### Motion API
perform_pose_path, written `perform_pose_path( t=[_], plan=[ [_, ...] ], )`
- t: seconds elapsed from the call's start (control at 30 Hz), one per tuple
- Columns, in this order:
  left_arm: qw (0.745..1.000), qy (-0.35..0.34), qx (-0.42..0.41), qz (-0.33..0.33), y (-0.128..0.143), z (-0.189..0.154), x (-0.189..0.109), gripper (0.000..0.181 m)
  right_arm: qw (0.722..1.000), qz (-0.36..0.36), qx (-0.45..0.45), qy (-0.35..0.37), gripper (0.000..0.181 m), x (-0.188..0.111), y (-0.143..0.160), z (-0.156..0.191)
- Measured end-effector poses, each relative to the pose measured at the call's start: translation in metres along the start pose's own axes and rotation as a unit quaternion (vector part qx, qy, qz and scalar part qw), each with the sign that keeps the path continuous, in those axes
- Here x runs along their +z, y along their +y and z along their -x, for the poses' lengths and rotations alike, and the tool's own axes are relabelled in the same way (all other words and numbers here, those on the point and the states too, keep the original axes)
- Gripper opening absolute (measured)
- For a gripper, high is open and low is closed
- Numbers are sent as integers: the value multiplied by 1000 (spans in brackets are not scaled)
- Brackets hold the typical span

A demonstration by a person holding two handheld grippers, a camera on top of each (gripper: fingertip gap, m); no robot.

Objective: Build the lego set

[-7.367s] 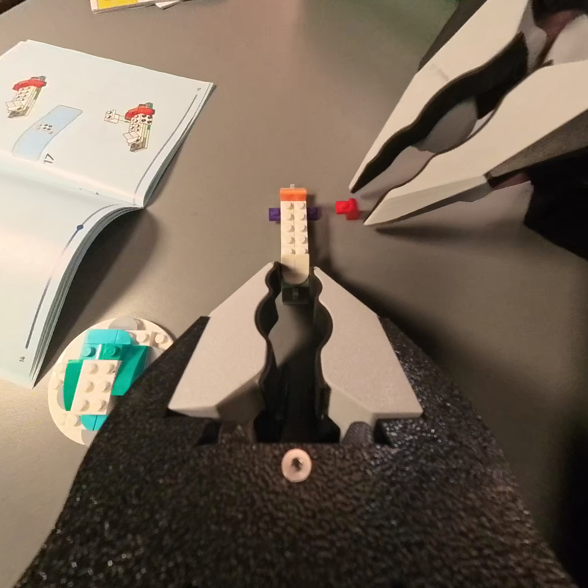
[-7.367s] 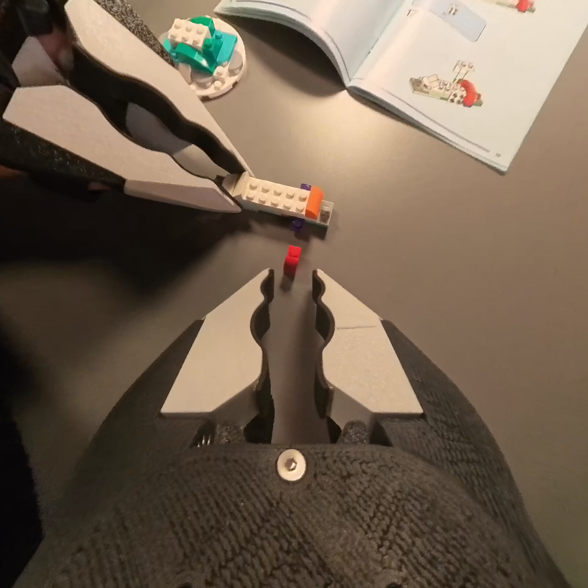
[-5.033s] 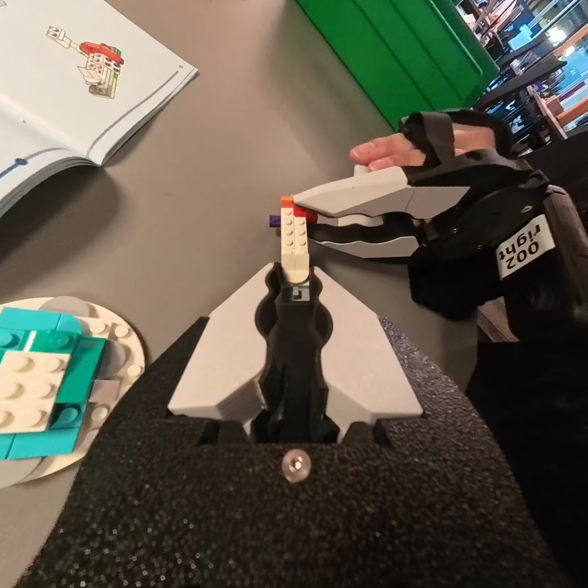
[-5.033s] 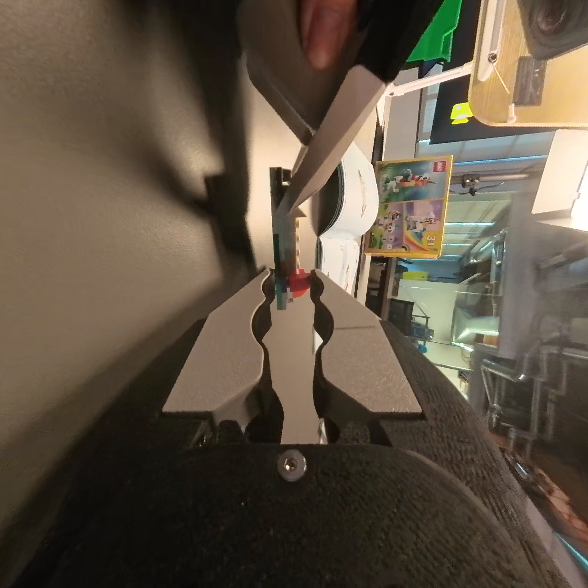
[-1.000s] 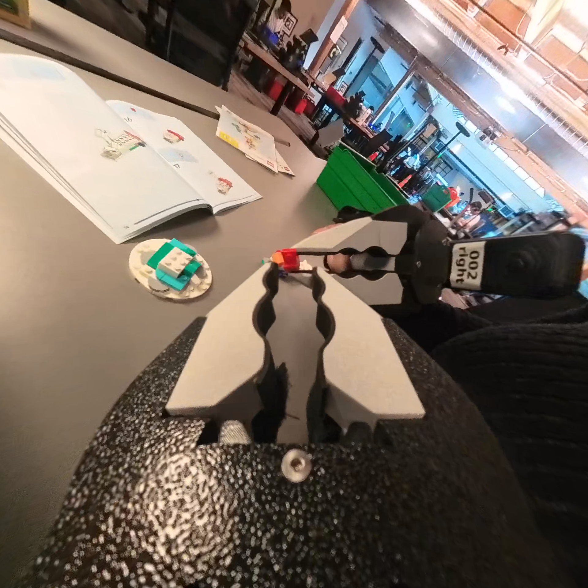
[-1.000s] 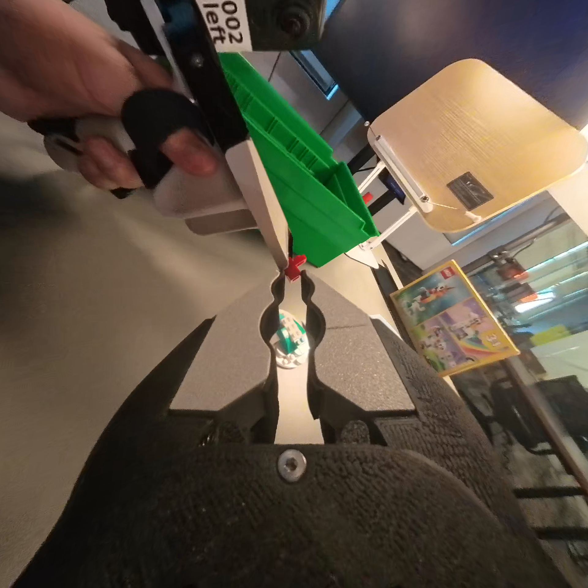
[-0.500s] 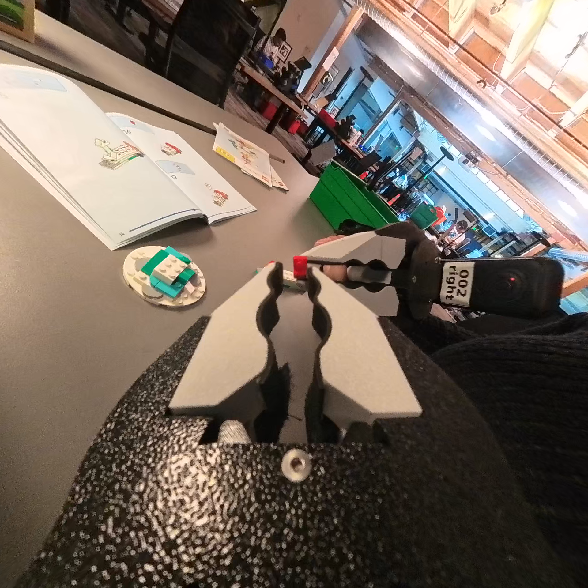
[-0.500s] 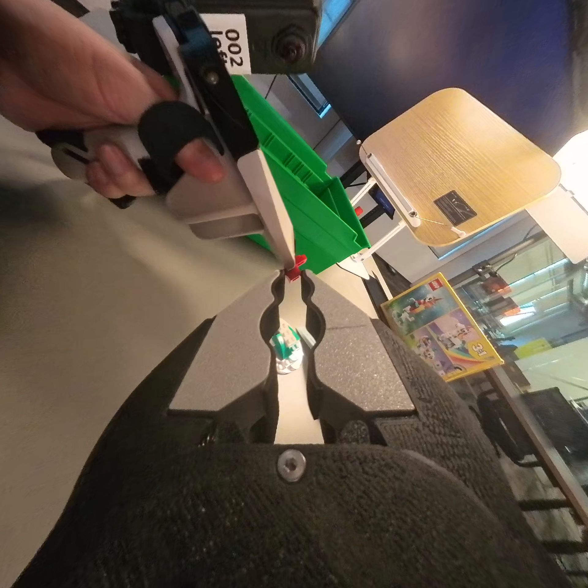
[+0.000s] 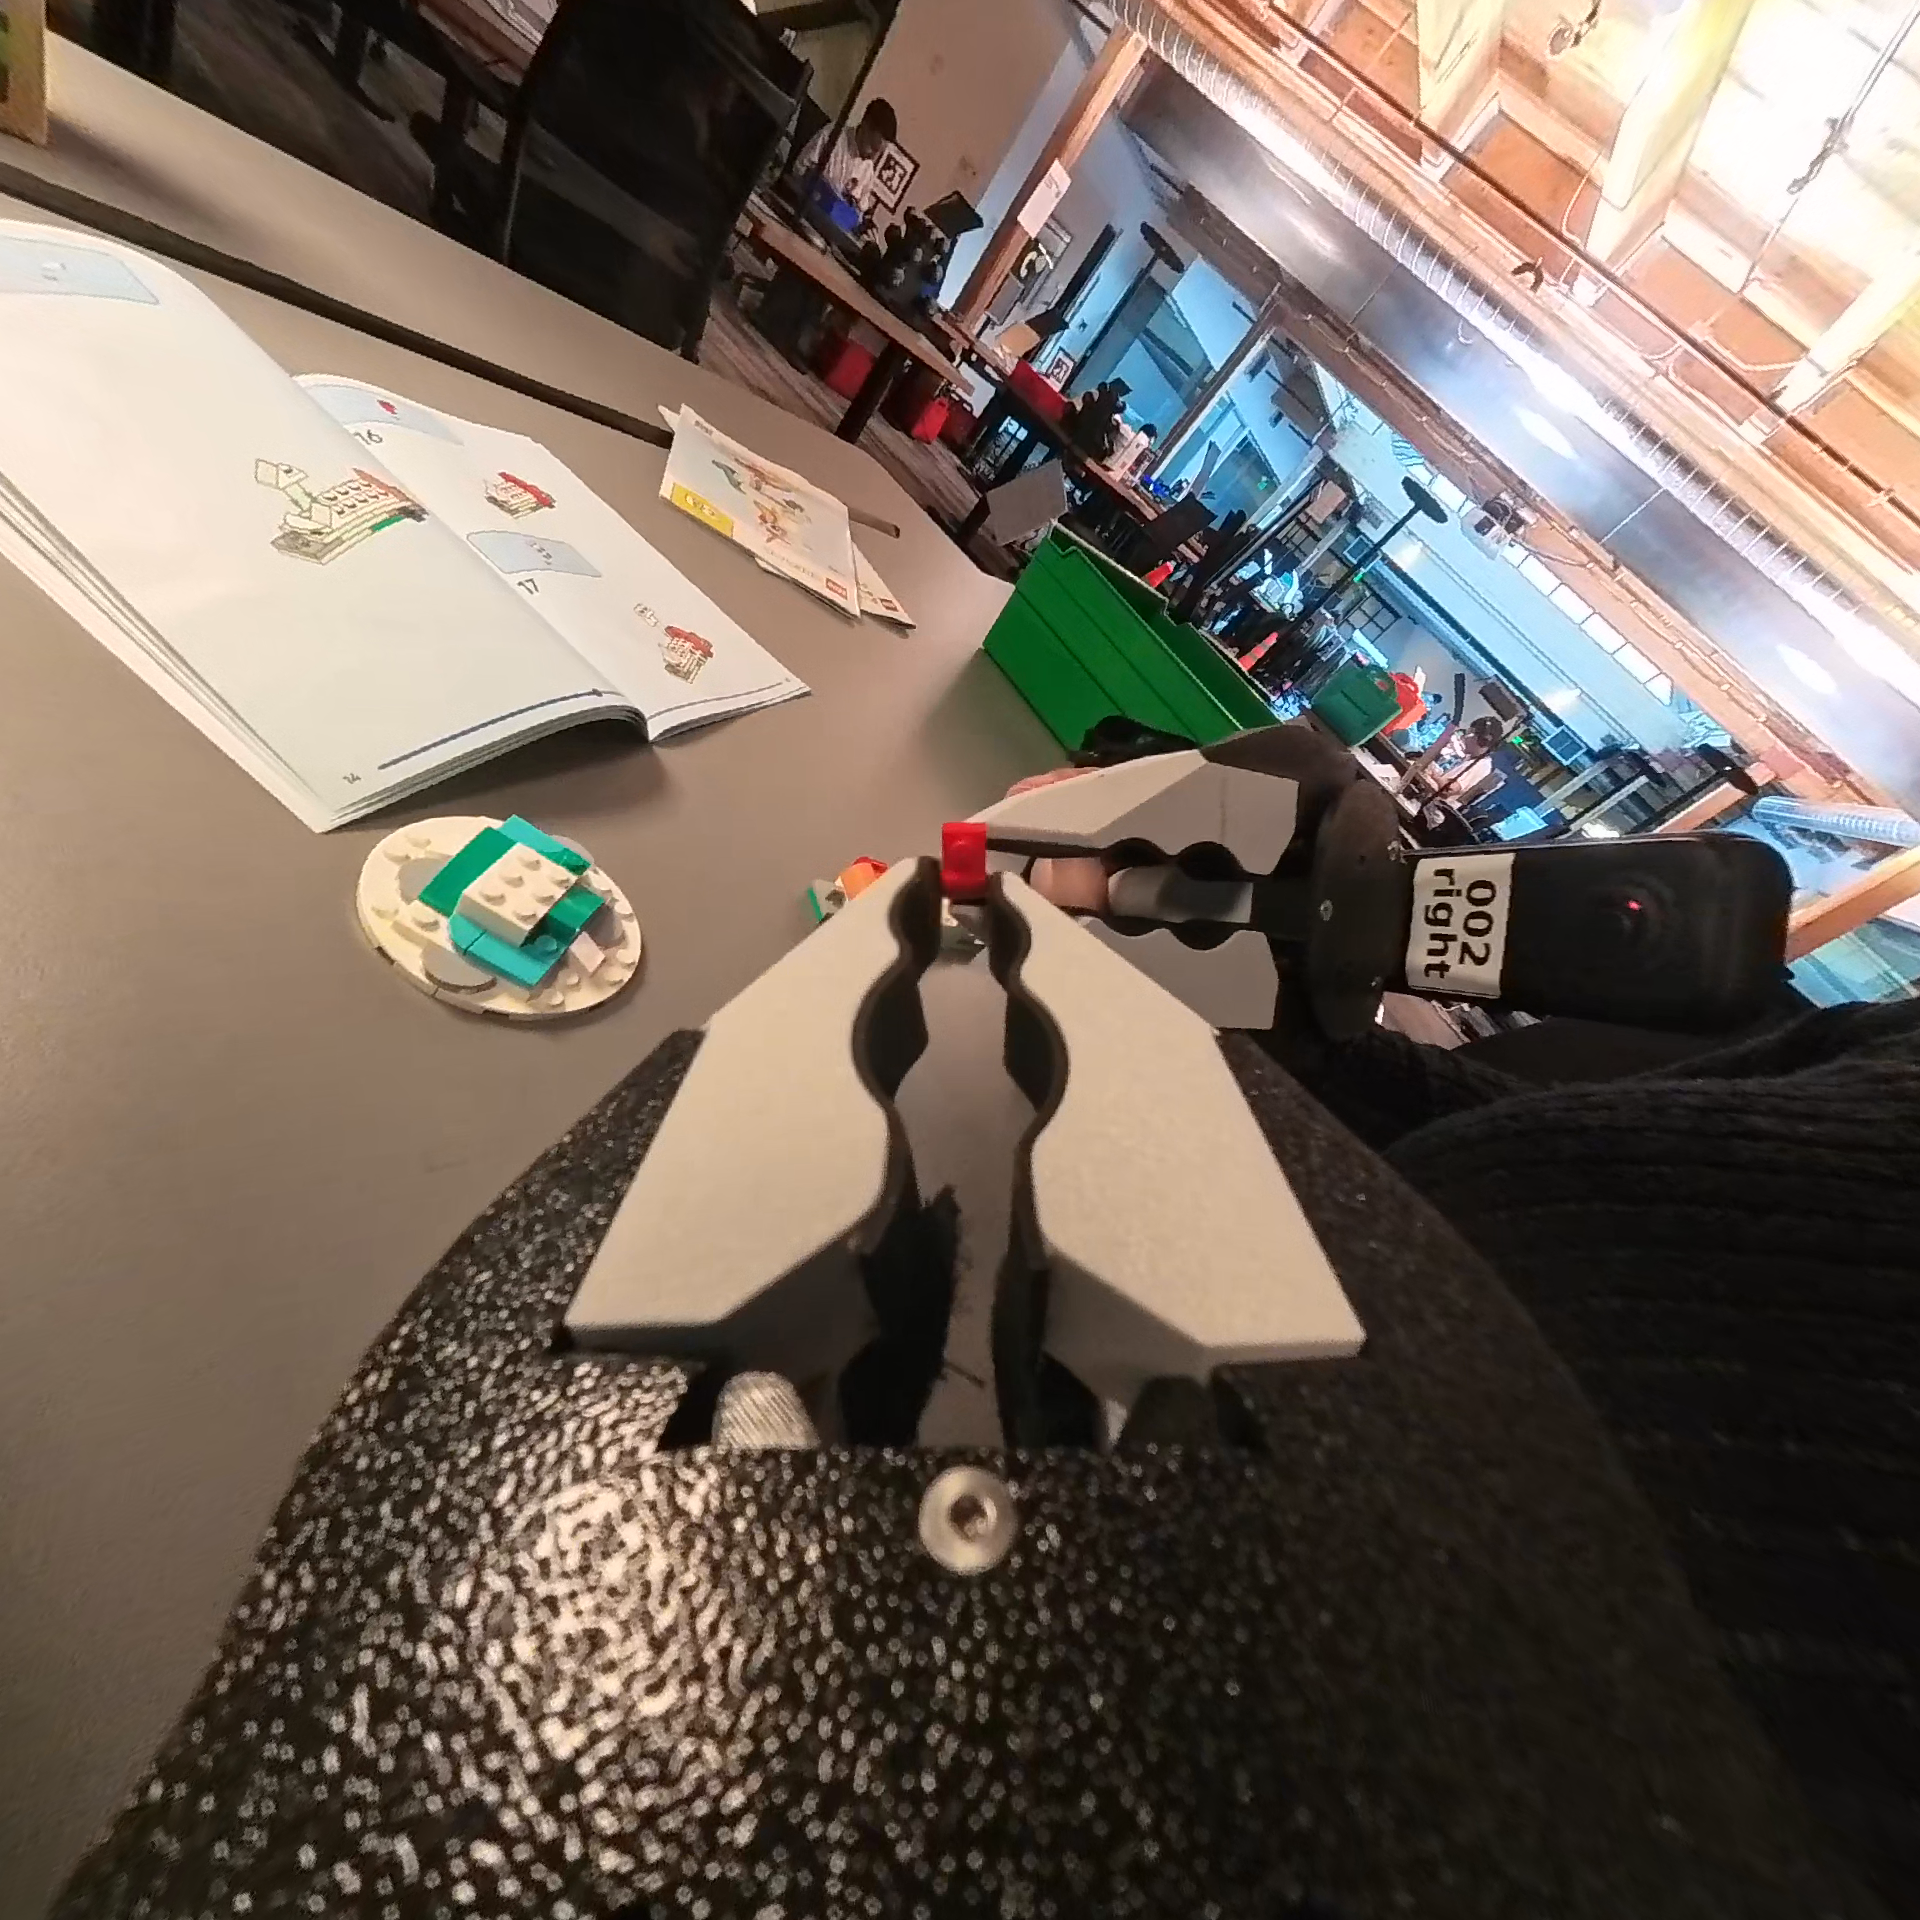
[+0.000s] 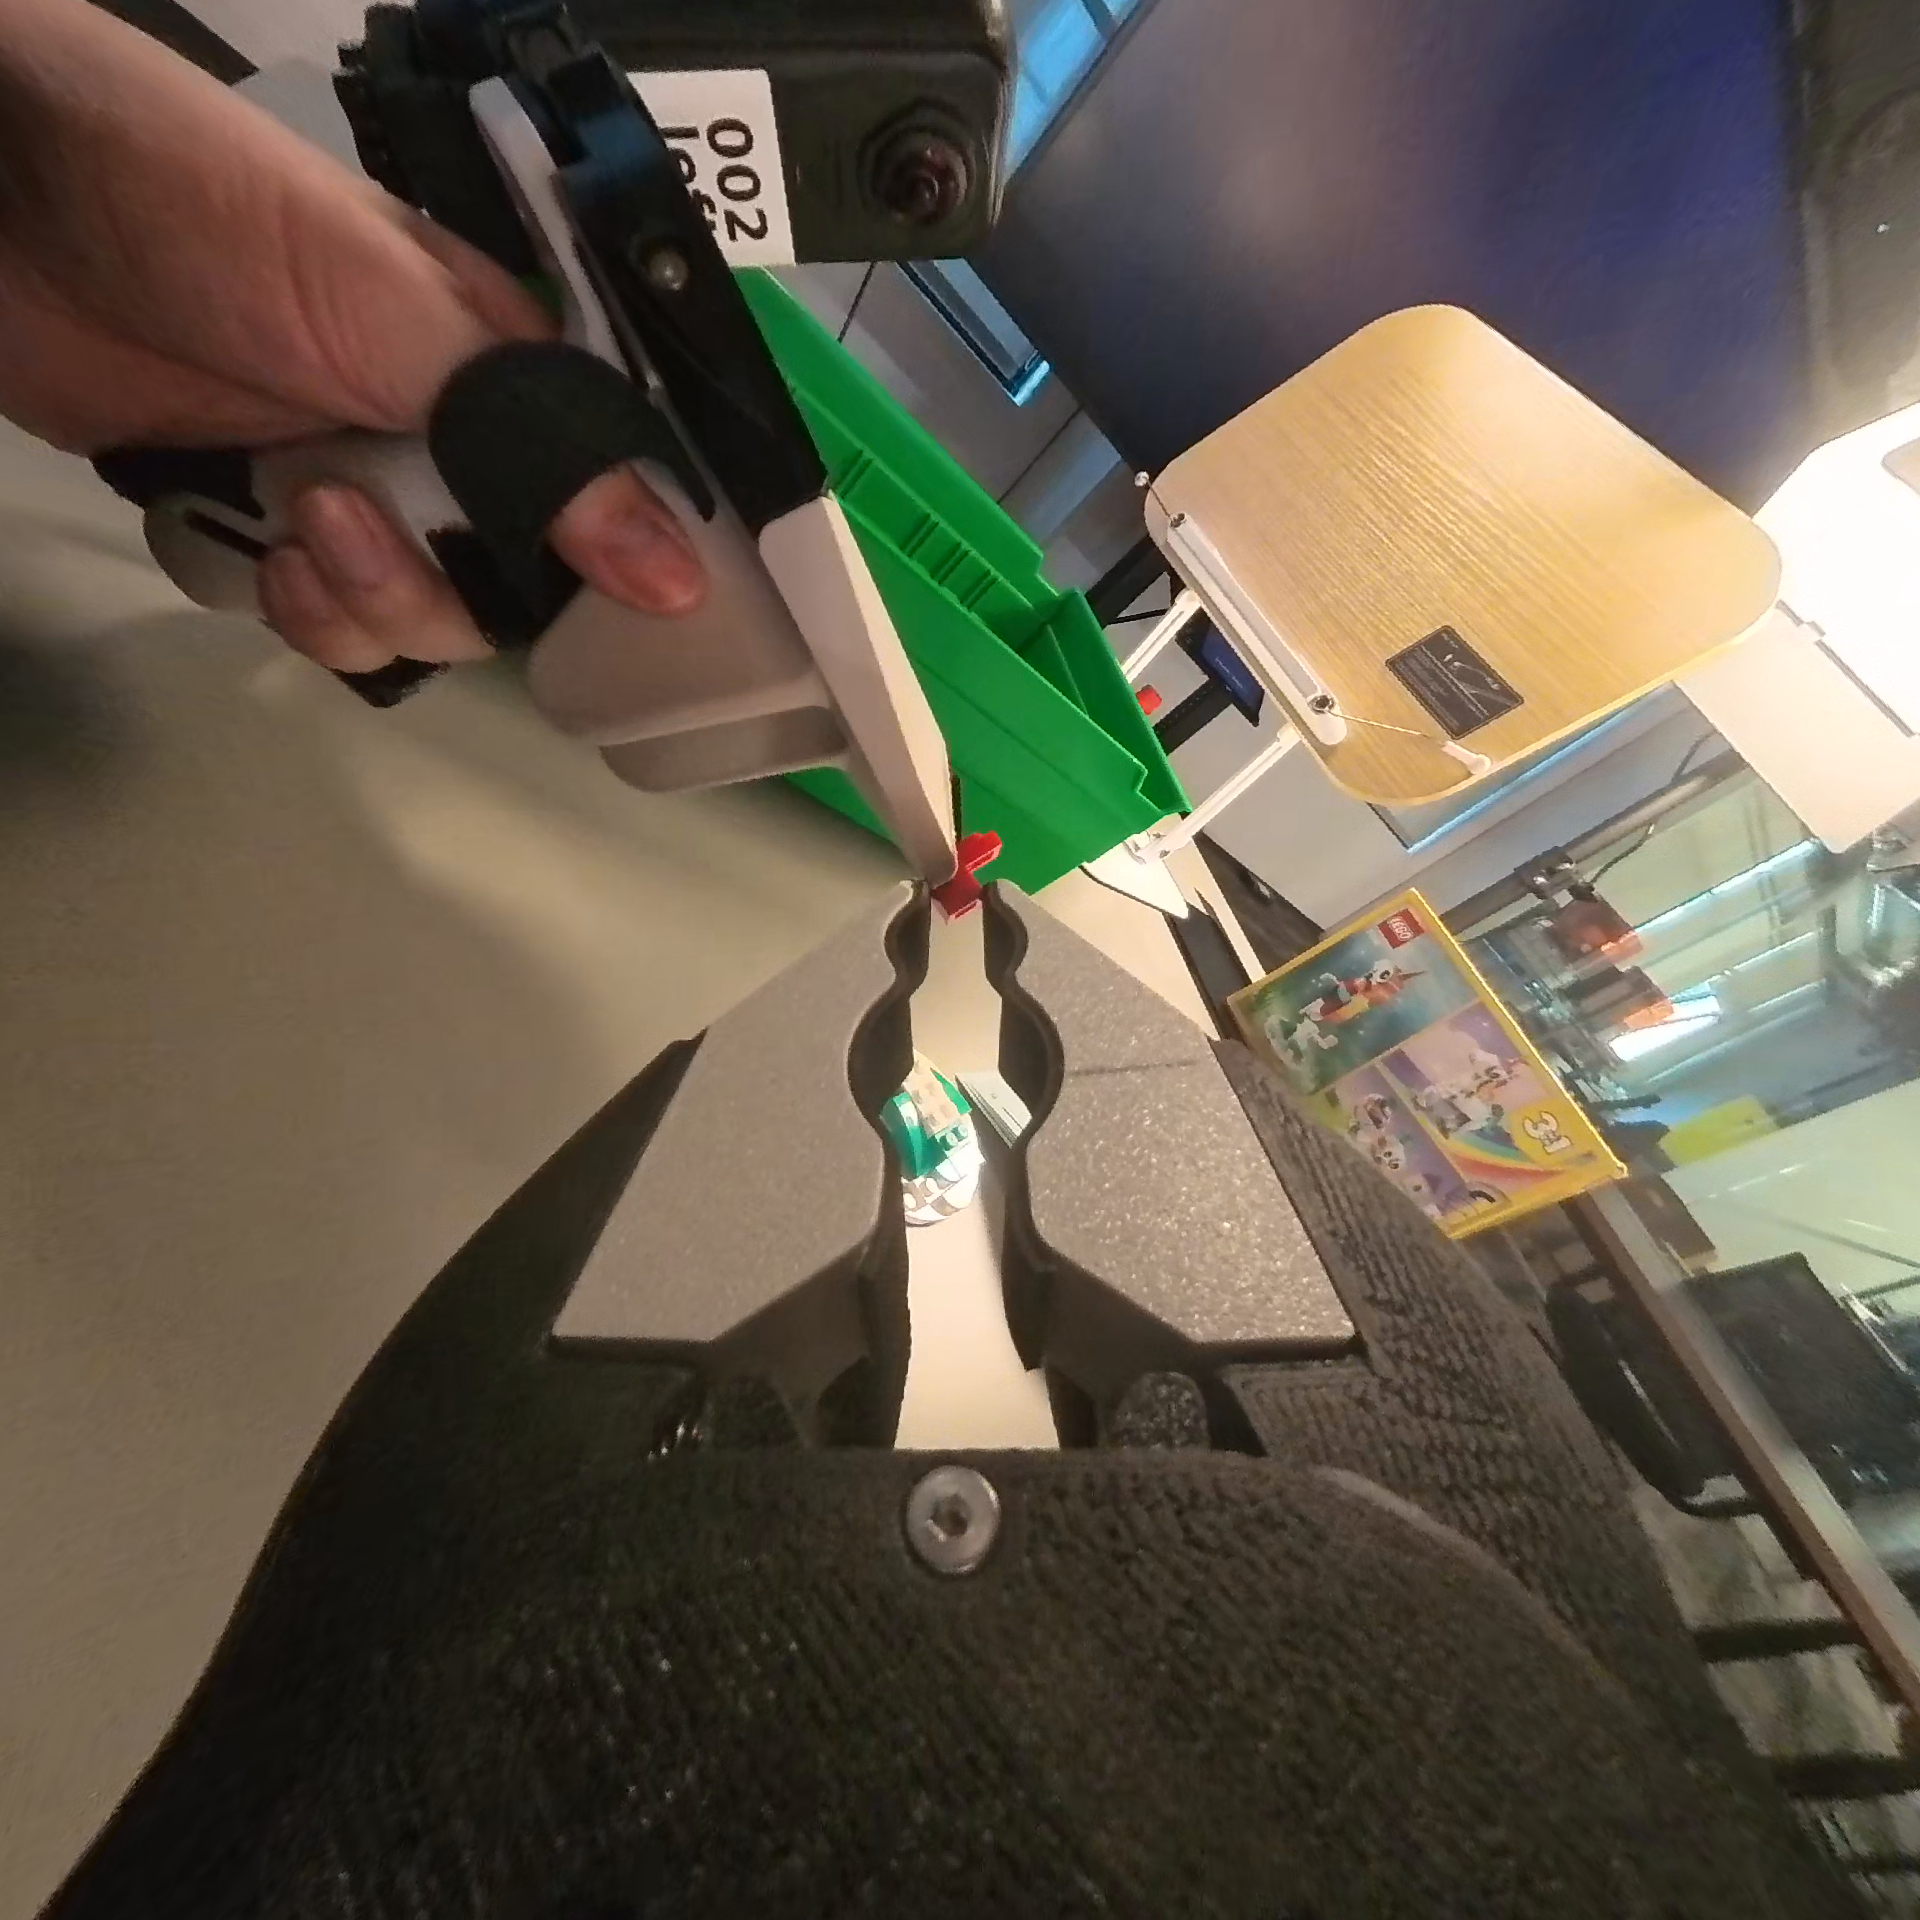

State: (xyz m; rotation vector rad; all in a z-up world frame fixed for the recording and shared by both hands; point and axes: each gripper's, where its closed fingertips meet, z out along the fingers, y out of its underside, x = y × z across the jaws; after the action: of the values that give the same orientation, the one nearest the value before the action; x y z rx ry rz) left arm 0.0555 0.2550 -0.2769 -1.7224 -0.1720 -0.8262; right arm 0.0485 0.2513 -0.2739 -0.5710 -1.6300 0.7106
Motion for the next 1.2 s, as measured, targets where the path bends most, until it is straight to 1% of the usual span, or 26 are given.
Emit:
perform_pose_path(
  t=[0.07,0.13,0.17,0.2,0.27,0.33,0.4,0.47,0.53,0.6,0.67,0.83,1.0,1.07,1.13,1.2],
  plan=[
    [1000,5,7,-5,-1,-2,0,6,1000,-7,12,-1,8,-3,-2,-1],
    [1000,12,9,-10,-2,-5,0,6,1000,4,23,-2,15,-10,3,-6],
    [1000,11,10,-8,-2,-4,-1,6,999,16,35,6,18,-18,9,-15],
    [1000,6,13,-4,-1,-2,-1,6,998,27,62,11,20,-28,16,-27],
    [1000,-1,20,12,3,1,-2,6,987,59,147,15,23,-53,33,-48],
    [999,-2,23,38,12,2,1,6,970,112,216,7,27,-78,57,-56],
    [997,13,26,73,24,-1,8,6,944,190,269,-22,37,-99,85,-42],
    [993,20,33,108,37,-3,17,6,918,251,304,-44,40,-113,109,-20],
    [989,26,50,139,48,-6,27,6,901,285,323,-52,42,-119,124,-1],
    [983,29,77,166,56,-8,35,6,896,304,319,-54,42,-121,132,13],
    [975,25,112,189,62,-9,40,6,895,304,322,-58,42,-120,135,21],
    [957,9,182,226,67,-5,45,6,886,293,352,-71,41,-117,134,25],
    [937,-4,227,264,71,0,43,6,883,273,362,-122,41,-106,114,44],
    [932,5,235,276,74,-1,42,6,881,271,360,-146,40,-104,106,52],
    [925,18,247,287,76,-4,40,6,884,284,347,-135,37,-106,107,46],
    [916,33,269,297,77,-9,38,6,888,260,354,-133,33,-103,94,36]
  ],
)
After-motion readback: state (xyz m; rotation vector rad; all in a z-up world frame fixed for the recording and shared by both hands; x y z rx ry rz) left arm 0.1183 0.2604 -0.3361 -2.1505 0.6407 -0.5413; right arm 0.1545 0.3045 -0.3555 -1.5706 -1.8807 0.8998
